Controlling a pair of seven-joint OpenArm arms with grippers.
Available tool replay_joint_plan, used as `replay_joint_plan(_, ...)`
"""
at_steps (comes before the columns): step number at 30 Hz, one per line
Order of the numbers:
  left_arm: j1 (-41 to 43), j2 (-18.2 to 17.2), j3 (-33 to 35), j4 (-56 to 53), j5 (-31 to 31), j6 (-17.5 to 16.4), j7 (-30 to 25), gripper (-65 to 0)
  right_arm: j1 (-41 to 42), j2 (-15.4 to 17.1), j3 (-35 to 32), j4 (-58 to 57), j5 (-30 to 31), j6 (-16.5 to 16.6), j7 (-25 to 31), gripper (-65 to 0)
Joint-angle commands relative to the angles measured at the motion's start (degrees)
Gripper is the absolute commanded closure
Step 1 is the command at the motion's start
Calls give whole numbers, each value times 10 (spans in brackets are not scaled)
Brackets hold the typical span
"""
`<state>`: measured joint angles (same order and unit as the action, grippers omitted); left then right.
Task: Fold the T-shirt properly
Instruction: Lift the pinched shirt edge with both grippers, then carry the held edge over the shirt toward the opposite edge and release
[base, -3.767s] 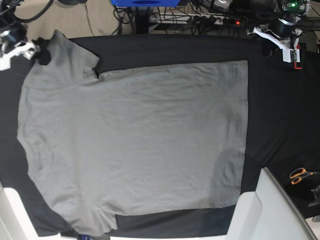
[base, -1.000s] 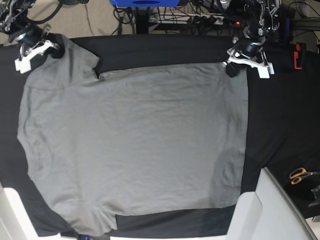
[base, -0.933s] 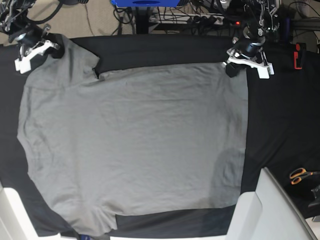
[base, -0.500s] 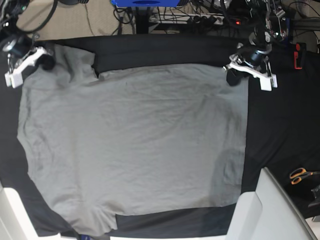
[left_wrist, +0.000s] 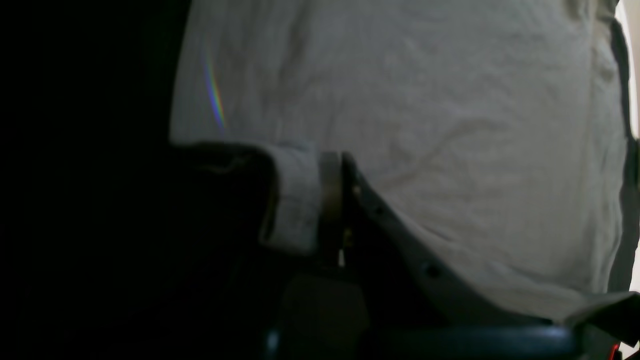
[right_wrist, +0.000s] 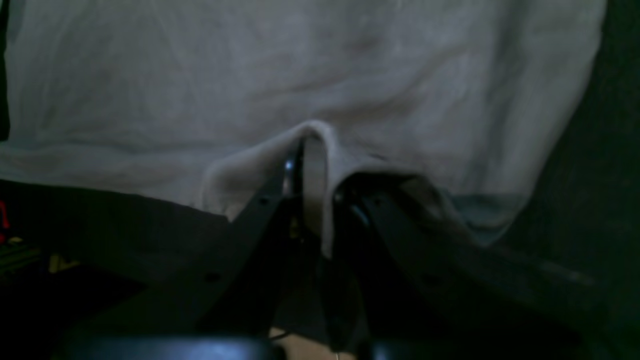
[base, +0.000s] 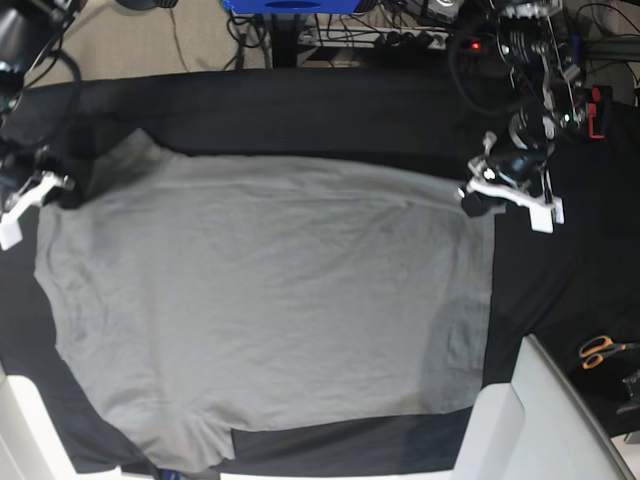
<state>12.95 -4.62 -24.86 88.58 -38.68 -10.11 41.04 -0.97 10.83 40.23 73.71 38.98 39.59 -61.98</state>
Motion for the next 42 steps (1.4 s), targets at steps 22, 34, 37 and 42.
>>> replay_joint_plan(22,-133,-9,-1,-102,73,-2,-9,0,183,92,-125,-236,12,4,119,-5)
replay_joint_plan(34,-185,-33,39,-179,73,-2,-13,0,246,100,-191,-290,12,4,173,-5)
replay_joint_plan(37,-199,-37,42,-194,73,-2,-13,0,259,103,-222,-323,12,4,201,-5)
replay_joint_plan(42,-207,-41,44,-215,73,-2,-39,0,263,105,-260,-328,12,4,233,-5)
